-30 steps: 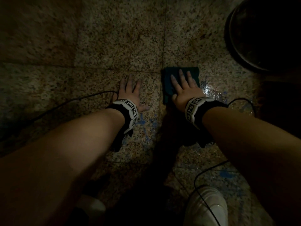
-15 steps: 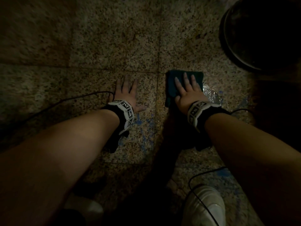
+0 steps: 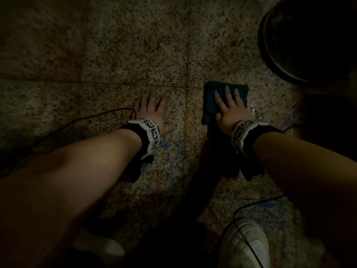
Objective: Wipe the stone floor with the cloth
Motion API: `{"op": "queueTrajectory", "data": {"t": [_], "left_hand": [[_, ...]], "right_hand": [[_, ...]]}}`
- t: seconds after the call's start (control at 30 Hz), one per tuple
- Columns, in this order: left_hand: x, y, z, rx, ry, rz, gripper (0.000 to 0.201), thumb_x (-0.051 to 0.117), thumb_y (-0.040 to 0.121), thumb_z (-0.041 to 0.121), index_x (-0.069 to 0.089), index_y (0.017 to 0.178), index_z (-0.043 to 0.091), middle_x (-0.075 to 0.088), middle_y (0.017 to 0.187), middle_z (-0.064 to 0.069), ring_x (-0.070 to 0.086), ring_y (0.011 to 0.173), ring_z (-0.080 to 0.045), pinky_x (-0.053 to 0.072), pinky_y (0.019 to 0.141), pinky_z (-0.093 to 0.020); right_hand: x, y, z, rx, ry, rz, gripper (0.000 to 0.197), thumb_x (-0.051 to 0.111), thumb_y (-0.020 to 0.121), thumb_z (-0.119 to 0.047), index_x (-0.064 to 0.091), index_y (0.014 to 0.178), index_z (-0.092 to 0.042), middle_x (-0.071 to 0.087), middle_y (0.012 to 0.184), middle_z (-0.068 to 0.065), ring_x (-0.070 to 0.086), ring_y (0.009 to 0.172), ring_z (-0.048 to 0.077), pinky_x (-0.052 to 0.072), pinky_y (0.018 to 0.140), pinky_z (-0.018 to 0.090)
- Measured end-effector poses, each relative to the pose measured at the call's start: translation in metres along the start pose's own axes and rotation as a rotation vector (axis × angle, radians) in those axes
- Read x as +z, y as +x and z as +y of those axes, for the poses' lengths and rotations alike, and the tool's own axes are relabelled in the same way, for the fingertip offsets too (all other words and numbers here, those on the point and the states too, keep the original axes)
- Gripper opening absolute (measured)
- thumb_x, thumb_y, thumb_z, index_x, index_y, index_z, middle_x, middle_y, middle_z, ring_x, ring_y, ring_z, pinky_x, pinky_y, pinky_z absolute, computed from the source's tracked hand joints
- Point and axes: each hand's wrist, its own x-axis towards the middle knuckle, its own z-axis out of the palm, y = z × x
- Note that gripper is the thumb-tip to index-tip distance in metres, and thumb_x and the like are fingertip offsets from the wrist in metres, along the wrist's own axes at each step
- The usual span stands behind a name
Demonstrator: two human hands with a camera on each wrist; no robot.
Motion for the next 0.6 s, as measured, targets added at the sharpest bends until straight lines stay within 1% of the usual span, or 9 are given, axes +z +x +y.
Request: {"op": "queueTrajectory", "data": {"t": [0.07,0.17,0.27,0.33,0.43,0.6], "left_hand": [[-0.004,0.0,0.004,0.04,0.042,0.028,0.099,0.037,0.085,0.073,-0.022,0.148,0.025,-0.026,0.155,-0.005,-0.016,0.144,-0.032,-0.003,0.117,-0.045],[-0.007,-0.001,0.013,0.108,0.046,0.059,0.094,0.036,0.087,0.07,-0.019,0.149,0.024,-0.021,0.157,-0.005,-0.015,0.144,-0.031,-0.005,0.116,-0.044],[-0.002,-0.001,0.02,0.149,0.023,0.021,0.091,0.038,0.088,0.067,-0.02,0.148,0.03,-0.02,0.157,-0.002,-0.013,0.144,-0.031,0.0,0.116,-0.046],[0.004,-0.002,0.023,0.156,0.088,0.016,0.089,0.036,0.088,0.068,-0.02,0.148,0.033,-0.023,0.156,-0.002,-0.014,0.144,-0.032,0.002,0.116,-0.047],[0.007,-0.003,0.022,0.155,0.157,0.024,0.09,0.033,0.087,0.071,-0.021,0.148,0.032,-0.027,0.155,-0.003,-0.016,0.144,-0.033,0.001,0.117,-0.045],[0.004,-0.003,0.023,0.141,0.198,0.011,0.089,0.032,0.088,0.07,-0.022,0.147,0.032,-0.028,0.155,-0.003,-0.015,0.144,-0.034,0.003,0.117,-0.045]], "right_hand": [[0.01,-0.014,0.005,0.004,-0.028,-0.008,0.063,0.027,0.102,-0.035,-0.013,0.15,-0.03,-0.025,0.156,0.003,-0.019,0.144,0.028,-0.001,0.117,0.039],[0.02,-0.025,0.009,0.013,-0.046,-0.02,0.064,0.028,0.101,-0.036,-0.013,0.15,-0.03,-0.025,0.156,0.003,-0.02,0.144,0.028,-0.001,0.117,0.039],[0.018,-0.023,0.008,0.013,-0.017,-0.047,0.063,0.026,0.102,-0.037,-0.014,0.15,-0.032,-0.027,0.156,0.002,-0.021,0.144,0.028,-0.002,0.117,0.04],[0.014,-0.022,0.009,0.013,-0.02,-0.059,0.061,0.024,0.102,-0.038,-0.014,0.15,-0.033,-0.027,0.155,0.0,-0.021,0.144,0.028,0.0,0.118,0.041],[0.006,-0.014,0.012,0.025,-0.033,-0.053,0.061,0.024,0.102,-0.039,-0.014,0.15,-0.034,-0.026,0.156,-0.001,-0.021,0.144,0.027,0.0,0.118,0.039],[-0.022,0.01,0.007,0.124,0.067,-0.082,0.06,0.023,0.102,-0.039,-0.014,0.15,-0.034,-0.026,0.156,-0.001,-0.02,0.144,0.028,0.002,0.117,0.043]]}}
